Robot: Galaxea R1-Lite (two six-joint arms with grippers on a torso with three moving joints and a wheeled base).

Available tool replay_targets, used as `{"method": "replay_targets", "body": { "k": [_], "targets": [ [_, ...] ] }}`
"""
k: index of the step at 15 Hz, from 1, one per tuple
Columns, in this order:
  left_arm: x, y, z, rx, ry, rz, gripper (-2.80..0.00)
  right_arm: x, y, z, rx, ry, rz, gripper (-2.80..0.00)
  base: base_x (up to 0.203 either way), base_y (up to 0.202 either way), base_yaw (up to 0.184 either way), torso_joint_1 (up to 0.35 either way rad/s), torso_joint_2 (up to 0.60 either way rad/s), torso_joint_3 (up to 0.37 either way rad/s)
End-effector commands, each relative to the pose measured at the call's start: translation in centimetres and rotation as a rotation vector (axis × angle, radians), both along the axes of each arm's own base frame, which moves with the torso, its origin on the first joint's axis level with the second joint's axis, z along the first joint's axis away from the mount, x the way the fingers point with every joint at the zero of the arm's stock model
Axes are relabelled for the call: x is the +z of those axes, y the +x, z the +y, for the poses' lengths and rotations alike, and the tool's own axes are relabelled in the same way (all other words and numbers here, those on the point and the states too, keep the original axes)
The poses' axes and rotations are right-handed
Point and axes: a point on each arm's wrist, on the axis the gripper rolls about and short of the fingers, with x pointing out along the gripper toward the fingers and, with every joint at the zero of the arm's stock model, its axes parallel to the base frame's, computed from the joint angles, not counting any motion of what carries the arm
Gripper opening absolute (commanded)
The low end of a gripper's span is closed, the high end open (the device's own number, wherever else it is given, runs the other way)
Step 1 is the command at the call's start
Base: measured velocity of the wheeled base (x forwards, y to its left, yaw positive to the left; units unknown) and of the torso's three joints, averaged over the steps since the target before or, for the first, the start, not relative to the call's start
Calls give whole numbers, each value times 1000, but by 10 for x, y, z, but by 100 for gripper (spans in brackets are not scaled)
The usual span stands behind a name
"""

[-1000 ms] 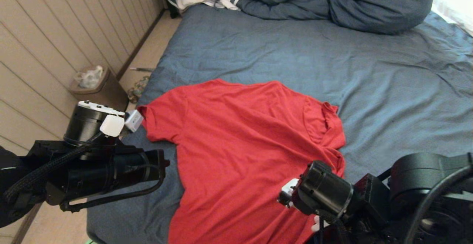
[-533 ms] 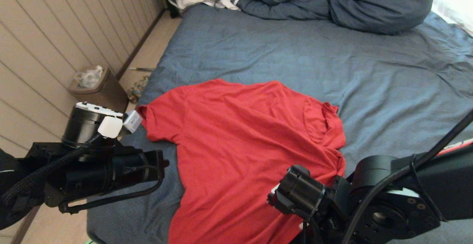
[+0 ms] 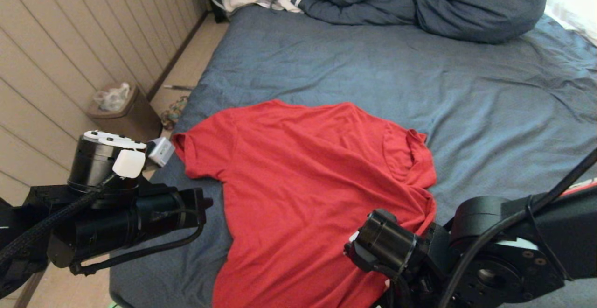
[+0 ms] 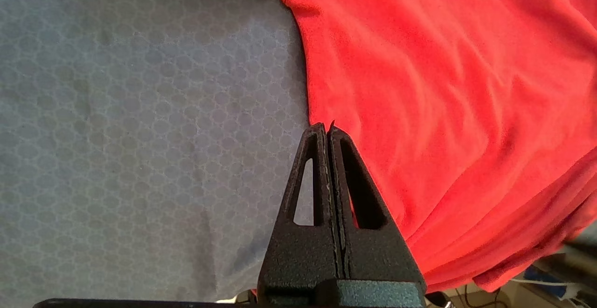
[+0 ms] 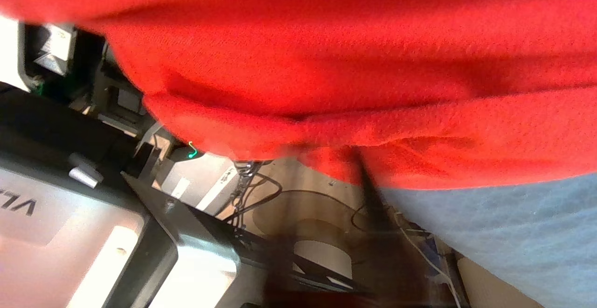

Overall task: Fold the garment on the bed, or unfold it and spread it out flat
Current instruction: Unford the red T-shirt

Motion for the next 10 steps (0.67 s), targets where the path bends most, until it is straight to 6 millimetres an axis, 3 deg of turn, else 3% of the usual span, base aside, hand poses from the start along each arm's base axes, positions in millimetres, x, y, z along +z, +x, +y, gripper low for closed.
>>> {"method": "replay_targets", "body": {
  "k": [1,6,10],
  "targets": [
    [0,0,0,2,-3,0,-280,4,-4,-5,0,4,-5,-280,0,0,0,0,0,0],
    [0,0,0,-1,-4,0,-280,9,-10,-3,23,23,-20,-280,0,0,0,0,0,0],
    [1,0,0,2,-8,-4,-280,18,-21,16,101,64,-48,-280,0,0,0,0,0,0]
  ]
}}
